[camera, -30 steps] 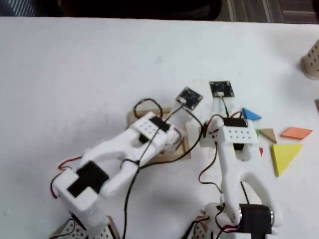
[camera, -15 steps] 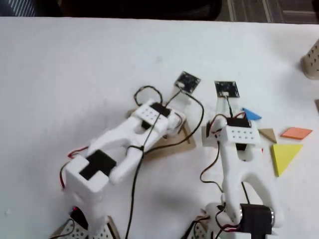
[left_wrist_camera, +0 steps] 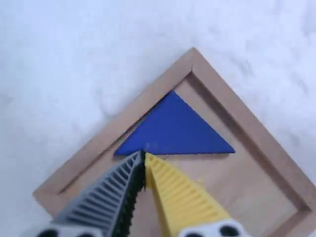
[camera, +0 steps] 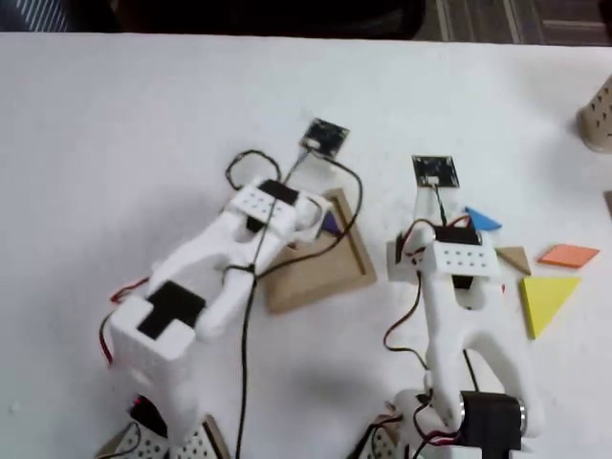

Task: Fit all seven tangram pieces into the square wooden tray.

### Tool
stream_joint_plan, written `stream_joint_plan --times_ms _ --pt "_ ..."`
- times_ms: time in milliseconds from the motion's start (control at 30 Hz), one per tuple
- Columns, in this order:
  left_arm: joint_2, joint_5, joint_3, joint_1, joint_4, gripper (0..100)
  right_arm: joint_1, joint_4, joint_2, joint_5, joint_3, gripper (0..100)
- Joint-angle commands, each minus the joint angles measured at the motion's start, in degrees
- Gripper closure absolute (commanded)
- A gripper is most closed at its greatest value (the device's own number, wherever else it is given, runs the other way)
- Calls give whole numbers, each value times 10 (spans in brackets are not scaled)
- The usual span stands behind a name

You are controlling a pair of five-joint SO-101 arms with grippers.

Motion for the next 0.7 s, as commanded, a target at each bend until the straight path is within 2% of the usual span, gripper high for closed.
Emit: stream_joint_plan --times_ms 0,100,467,667 --pt "17 37 -62 -4 -3 977 5 -9 -4 -6 -30 981" --pt "47 68 -98 -1 -1 977 5 -9 -4 -6 -30 981" --pt "32 69 -111 31 18 977 5 -9 -4 -6 -30 981" --pt "36 71 -111 39 -14 977 5 -9 -4 -6 -31 981"
